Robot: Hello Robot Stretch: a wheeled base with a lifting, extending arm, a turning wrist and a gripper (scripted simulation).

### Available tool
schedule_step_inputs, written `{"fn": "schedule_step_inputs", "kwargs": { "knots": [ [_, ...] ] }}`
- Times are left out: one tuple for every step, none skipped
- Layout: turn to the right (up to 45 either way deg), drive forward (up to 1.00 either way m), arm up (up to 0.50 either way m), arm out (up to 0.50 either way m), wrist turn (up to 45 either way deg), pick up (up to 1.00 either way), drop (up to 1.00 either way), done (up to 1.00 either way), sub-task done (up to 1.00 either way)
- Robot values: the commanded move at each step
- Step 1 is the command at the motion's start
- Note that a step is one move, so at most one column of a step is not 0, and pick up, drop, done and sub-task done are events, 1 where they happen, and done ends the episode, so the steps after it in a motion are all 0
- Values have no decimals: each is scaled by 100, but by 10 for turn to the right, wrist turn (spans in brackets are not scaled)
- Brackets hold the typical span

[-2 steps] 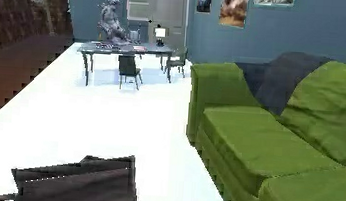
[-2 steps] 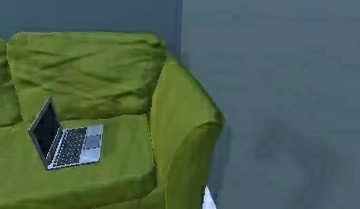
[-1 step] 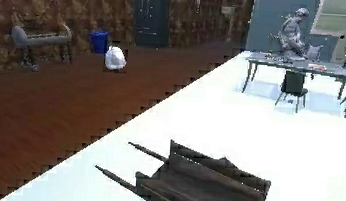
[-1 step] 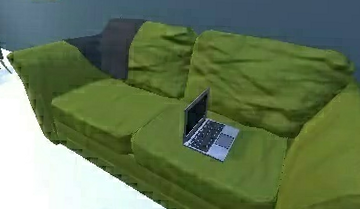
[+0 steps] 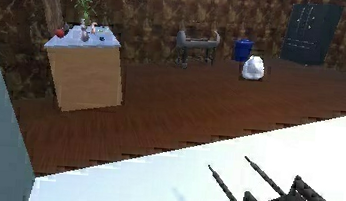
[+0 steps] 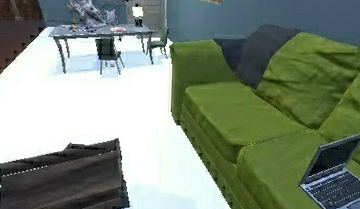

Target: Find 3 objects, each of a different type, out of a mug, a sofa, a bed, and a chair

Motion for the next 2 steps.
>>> {"fn": "schedule_step_inputs", "kwargs": {
  "knots": [
    [-30, 0, 0, 0, 0, 0, 0, 0, 0],
    [0, 90, 0, 0, 0, 0, 0, 0, 0]
  ]
}}
